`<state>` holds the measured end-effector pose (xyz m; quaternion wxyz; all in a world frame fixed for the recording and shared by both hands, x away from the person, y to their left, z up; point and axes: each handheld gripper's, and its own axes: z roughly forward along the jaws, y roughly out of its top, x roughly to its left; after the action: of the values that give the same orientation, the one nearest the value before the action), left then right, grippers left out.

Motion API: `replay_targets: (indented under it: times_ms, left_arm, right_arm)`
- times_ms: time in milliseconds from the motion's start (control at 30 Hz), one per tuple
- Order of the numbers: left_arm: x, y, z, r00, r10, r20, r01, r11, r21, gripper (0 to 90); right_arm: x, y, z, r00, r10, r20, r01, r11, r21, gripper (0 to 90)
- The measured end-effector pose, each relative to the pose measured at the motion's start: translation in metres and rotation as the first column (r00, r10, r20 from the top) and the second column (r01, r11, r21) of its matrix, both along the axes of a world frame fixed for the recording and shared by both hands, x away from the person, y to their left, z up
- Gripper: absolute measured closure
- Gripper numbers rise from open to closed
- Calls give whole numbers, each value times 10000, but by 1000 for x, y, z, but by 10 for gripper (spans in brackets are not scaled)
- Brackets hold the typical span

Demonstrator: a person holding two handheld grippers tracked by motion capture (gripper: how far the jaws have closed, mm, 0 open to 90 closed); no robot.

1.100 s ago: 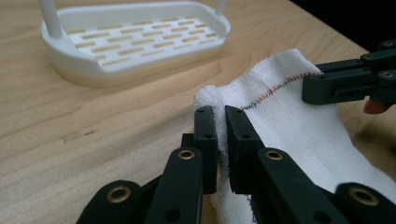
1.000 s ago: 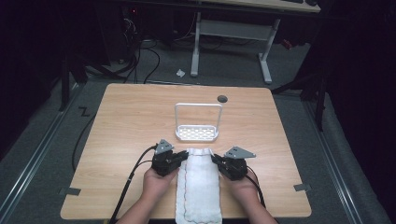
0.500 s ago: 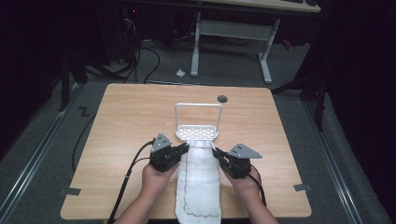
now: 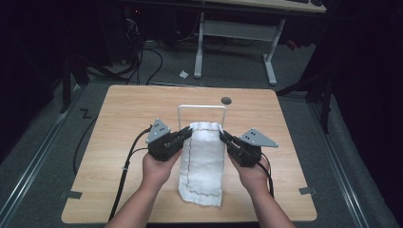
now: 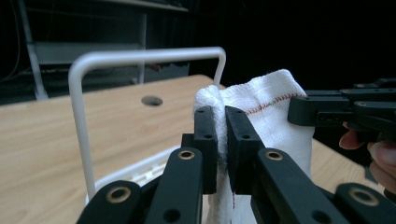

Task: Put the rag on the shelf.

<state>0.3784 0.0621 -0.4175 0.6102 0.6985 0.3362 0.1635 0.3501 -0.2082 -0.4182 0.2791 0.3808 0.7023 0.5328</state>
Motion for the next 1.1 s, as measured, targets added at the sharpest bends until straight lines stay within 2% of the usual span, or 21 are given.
replay_targets:
  times_ms: [33,67,133,200,233,333,367,400,433,500,567,667,733,967,1100]
  left_arm:
    - [0,0,11,9994,82,337,-78,9999,-120,841]
    - [0,0,11,9994,82,337,-78,9999,-120,841]
    - [0,-1,25,9984,-14,560,27,9997,-241,842]
    - [0,0,30,9976,1,695,15,9997,-235,842]
    - [-1,0,39,9953,53,962,-26,9996,-276,842]
    - [1,0,53,9921,129,1248,-82,9992,-380,842]
    - [1,0,53,9921,129,1248,-82,9992,-380,842]
    - [2,-1,59,9905,153,1365,-98,9991,-410,842]
    - [3,-1,64,9890,175,1471,-117,9991,-402,842]
    - [4,-1,74,9859,198,1662,-136,9992,-386,842]
    - [7,-2,85,9816,249,1895,-194,9993,-305,843]
    - [14,-2,91,9827,275,1833,-226,9993,-283,843]
    - [22,1,96,9877,113,1562,-44,9990,-445,843]
    - [38,1,104,9858,298,1653,-262,9994,-239,843]
    - [47,1,110,9858,375,1636,-325,9989,-333,843]
  right_arm:
    - [0,0,5,9999,27,146,-28,10000,54,855]
    - [0,0,5,9999,27,146,-28,10000,54,855]
    - [1,0,20,9985,-85,547,73,9997,222,854]
    - [0,0,24,9979,-108,633,94,9997,219,854]
    - [0,1,35,9958,-88,913,67,9997,234,856]
    - [0,2,48,9928,-62,1198,37,9998,209,856]
    - [0,3,52,9913,-61,1317,37,9998,184,856]
    - [0,3,52,9913,-61,1317,37,9998,184,856]
    - [1,3,62,9882,-76,1529,43,9998,216,856]
    - [1,3,65,9873,-80,1585,44,9997,232,856]
    - [5,2,76,9852,-82,1714,29,9995,310,856]
    - [8,0,81,9850,-78,1721,25,9995,311,856]
    - [13,-2,88,9852,-53,1713,-6,9994,343,856]
    - [28,-3,100,9834,-175,1806,116,9994,338,855]
    - [39,-1,106,9831,-303,1803,232,9989,412,854]
